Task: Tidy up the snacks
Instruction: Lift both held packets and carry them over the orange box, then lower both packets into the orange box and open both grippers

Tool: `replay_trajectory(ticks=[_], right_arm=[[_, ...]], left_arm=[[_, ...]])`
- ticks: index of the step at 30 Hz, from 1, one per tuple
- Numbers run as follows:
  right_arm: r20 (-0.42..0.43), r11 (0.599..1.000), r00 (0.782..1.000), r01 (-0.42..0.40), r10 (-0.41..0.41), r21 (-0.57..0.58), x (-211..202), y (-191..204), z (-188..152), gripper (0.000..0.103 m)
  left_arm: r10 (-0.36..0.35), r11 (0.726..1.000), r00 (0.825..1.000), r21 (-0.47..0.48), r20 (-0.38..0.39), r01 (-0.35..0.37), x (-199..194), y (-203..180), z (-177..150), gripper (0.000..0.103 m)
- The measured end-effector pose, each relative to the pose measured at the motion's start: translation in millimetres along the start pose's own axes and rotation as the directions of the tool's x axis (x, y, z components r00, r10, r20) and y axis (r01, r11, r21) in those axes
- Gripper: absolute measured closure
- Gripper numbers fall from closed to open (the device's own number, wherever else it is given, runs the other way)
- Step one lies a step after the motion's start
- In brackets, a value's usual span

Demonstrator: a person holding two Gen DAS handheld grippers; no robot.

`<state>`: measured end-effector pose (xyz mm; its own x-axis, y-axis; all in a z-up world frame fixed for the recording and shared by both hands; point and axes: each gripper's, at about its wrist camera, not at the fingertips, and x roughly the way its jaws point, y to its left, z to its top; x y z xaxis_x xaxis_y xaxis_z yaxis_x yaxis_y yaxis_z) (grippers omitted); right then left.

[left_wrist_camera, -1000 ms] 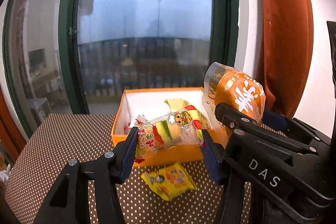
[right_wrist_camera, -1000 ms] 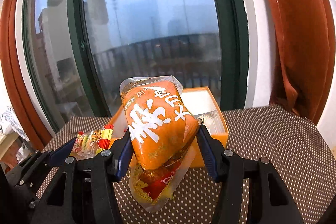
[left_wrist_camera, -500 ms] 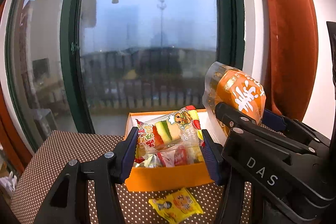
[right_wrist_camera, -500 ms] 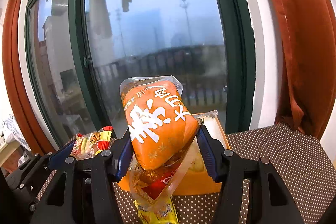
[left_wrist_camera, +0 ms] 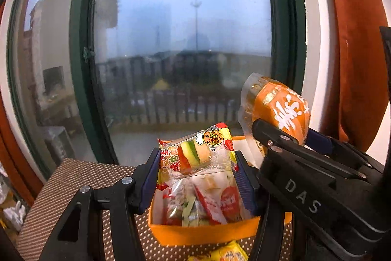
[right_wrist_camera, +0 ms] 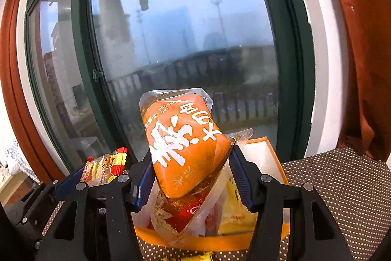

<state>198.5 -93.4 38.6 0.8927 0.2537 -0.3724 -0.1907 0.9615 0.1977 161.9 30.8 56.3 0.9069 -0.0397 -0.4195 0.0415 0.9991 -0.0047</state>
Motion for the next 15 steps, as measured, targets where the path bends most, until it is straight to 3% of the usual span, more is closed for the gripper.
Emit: replay_trajectory(ticks=[15], right_arm=[[-0.141,0.997,0.989,-0.041,0.05,0.064,121,-19,7,0.043]], left_arm=[[0.03,1.0,0.99,0.0,-0.138,-0.03,117,2,6,0.044]])
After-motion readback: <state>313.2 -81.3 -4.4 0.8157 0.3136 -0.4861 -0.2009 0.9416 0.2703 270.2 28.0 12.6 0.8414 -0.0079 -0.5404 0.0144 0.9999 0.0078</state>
